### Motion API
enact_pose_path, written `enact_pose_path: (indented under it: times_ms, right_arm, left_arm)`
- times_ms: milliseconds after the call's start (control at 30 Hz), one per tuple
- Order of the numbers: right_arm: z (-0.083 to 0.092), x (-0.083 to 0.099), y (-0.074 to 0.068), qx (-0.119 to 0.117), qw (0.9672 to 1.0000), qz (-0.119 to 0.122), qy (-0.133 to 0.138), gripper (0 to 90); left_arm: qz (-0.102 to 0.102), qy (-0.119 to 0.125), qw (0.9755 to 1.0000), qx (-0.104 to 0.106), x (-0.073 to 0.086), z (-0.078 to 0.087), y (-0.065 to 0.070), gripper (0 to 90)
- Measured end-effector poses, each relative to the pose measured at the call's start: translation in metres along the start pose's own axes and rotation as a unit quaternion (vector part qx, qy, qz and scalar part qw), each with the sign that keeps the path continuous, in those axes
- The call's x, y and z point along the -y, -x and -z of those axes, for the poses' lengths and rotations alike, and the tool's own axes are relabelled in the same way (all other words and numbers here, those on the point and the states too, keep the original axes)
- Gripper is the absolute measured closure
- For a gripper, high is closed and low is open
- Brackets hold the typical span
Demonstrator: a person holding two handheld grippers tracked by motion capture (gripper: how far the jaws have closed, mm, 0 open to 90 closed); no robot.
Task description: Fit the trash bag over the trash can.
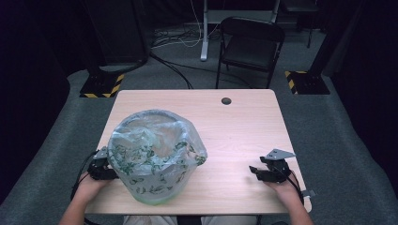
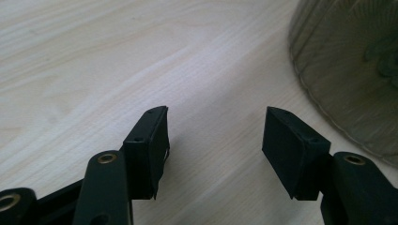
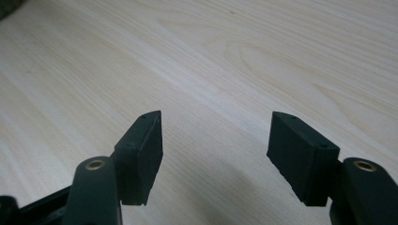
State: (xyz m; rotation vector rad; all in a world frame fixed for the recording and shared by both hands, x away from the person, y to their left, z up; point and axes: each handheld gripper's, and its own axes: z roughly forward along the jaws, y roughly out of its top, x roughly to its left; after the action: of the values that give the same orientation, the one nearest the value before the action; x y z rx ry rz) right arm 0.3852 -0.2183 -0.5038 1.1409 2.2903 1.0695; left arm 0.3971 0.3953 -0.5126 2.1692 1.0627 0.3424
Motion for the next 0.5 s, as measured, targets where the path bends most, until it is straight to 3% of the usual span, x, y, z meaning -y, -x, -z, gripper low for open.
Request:
enact_pose_path:
  times_ms: [100, 300, 500]
  right_arm:
    - [0.0, 0.003, 0.002, 0.005, 1.0, 0.001, -0.007, 35.0]
    - [0.002, 0.01, 0.006, 0.006, 0.9999, -0.01, -0.007, 34.4]
    - [0.008, 0.018, 0.014, 0.018, 0.9988, -0.045, 0.007, 33.6]
  left_arm:
    - [-0.001, -0.008, 1.0, 0.004, -0.001, -0.004, 0.0, 40.7]
    - [-0.007, 0.0, 0.9999, 0.009, -0.004, -0.009, 0.0, 40.1]
    - [-0.02, 0.01, 0.9998, 0.002, -0.007, -0.015, 0.0, 37.0]
